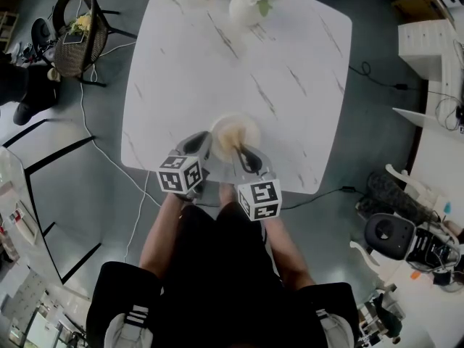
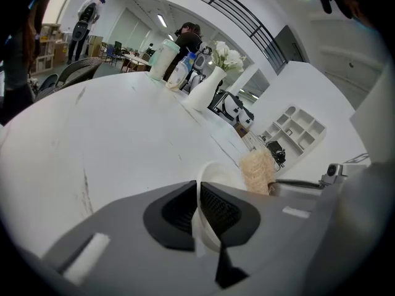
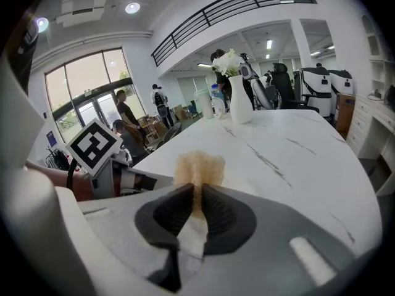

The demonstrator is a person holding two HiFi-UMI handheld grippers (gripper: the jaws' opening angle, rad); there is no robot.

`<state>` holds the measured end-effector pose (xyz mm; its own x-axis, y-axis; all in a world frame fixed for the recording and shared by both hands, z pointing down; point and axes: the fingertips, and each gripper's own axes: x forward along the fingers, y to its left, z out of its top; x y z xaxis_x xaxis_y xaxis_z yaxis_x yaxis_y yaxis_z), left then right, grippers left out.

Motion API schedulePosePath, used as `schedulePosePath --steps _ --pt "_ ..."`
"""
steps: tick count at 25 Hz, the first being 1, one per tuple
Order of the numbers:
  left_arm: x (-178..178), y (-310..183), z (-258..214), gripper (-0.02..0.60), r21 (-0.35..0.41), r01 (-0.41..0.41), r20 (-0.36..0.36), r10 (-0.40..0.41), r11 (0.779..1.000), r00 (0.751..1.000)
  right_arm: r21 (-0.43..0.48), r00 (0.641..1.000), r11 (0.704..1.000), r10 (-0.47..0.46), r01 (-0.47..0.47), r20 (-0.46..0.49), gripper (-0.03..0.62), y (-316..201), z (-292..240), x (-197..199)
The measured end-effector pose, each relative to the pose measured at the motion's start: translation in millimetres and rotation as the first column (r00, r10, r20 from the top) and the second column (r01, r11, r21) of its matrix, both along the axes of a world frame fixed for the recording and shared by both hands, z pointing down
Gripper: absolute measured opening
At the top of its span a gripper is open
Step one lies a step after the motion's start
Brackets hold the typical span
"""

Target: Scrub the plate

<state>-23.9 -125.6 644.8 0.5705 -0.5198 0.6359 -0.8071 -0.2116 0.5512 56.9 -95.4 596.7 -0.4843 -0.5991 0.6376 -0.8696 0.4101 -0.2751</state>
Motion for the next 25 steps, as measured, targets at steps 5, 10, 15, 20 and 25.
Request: schedulePosePath --steps 5,10,15,20,25 --pt "0 2 0 0.025 0.003 0.002 -0.002 -0.002 1.0 1.0 -0.052 0.999 0.998 -0.033 0.034 0.008 0.046 15 18 -12" --pt "0 1 0 0.023 0.001 0.003 0.003 -0.003 1.0 1.0 -0.089 0.998 0.995 -0.05 0.052 0.022 0.046 24 31 -21" --pt "-2 0 2 0.006 0.001 0.006 0.012 -0.006 1.0 1.0 -0.104 0.998 0.993 -0.058 0.059 0.01 0.046 26 39 -22" --pt "0 0 2 0.006 0.0 -0.003 0.025 0.003 1.0 1.0 -0.109 0.999 0.993 -0.052 0.052 0.003 0.046 26 38 -17" --pt "1 1 4 0.006 0.0 -0.017 0.045 0.017 1.0 0.999 -0.106 0.999 0.994 -0.037 0.036 -0.009 0.046 26 37 -7"
